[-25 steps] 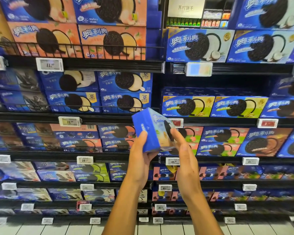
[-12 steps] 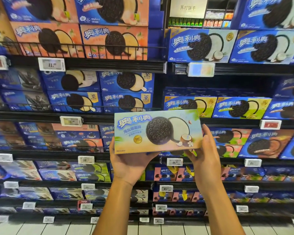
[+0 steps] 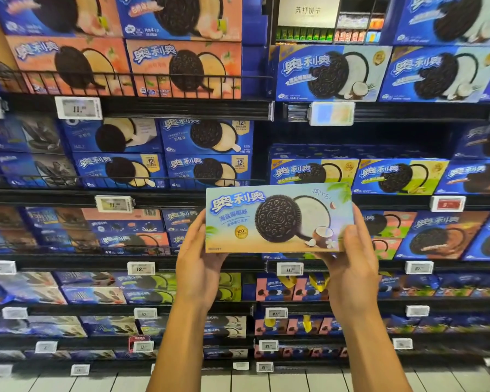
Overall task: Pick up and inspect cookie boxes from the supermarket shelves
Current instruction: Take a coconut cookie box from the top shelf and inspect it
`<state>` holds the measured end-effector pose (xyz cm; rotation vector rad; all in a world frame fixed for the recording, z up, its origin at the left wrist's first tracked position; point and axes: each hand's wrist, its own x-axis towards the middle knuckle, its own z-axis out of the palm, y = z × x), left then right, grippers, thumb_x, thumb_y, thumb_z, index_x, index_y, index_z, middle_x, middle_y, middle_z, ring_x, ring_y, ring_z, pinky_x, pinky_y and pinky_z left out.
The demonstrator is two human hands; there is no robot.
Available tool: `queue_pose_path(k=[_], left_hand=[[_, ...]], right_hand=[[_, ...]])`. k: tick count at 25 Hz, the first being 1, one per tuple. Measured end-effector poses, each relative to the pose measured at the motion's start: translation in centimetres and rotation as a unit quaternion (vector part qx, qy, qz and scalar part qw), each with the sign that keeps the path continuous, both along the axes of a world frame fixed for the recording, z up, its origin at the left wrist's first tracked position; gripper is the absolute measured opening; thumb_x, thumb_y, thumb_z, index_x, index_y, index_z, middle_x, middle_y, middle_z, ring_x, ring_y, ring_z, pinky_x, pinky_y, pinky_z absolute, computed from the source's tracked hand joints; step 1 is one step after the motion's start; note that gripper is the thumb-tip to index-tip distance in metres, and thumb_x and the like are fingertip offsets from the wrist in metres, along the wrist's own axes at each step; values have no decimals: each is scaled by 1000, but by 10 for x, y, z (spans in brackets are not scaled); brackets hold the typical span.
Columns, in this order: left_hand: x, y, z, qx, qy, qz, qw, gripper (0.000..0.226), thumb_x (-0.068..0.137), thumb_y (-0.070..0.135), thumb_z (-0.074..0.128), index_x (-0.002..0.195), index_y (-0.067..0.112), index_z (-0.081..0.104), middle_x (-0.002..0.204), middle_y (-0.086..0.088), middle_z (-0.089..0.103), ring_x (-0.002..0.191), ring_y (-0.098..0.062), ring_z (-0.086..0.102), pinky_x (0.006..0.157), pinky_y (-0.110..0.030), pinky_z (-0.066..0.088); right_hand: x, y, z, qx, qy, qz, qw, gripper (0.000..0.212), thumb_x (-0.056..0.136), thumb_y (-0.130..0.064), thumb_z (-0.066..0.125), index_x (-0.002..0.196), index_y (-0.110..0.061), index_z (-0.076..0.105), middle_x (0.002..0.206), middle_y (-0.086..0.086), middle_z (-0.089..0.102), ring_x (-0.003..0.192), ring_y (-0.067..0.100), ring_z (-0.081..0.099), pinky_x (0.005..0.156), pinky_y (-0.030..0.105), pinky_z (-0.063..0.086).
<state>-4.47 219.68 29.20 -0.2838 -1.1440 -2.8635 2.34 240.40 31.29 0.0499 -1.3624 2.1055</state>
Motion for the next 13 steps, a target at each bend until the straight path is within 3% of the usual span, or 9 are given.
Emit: queue_pose_path(k=[5,8,10,13], left_hand=[[7,-5,10,-59,35,22,997,51,86,37,62,133,17,57,125,-7,68,106,-19,67,79,-33,59],[6,-12,11,-80,58,54,994,44,84,27,66,127,22,60,120,-1,71,105,-14,68,77,-27,57],[6,-18,12,-109,88,76,987,41,87,21,60,128,26,60,124,4,69,113,-12,65,87,-26,56],[4,-20,15,-167,123,139,968,43,89,16,59,129,32,58,124,14,68,119,-6,60,93,-21,52]], right_hand=[[-4,-1,-3,-5,-9,9,1000,45,94,-36,54,139,-35,54,137,-2,64,111,14,67,83,32,56],[-7,8,-4,20,-23,12,999,35,96,-22,58,127,-39,64,131,-4,68,114,13,67,87,27,56],[-7,15,-1,67,-24,-1,997,38,91,-14,64,119,-40,67,120,-10,73,111,7,68,83,17,55],[-7,21,2,131,-5,-29,991,48,86,-5,70,123,-37,65,115,-16,74,111,3,67,85,17,55]])
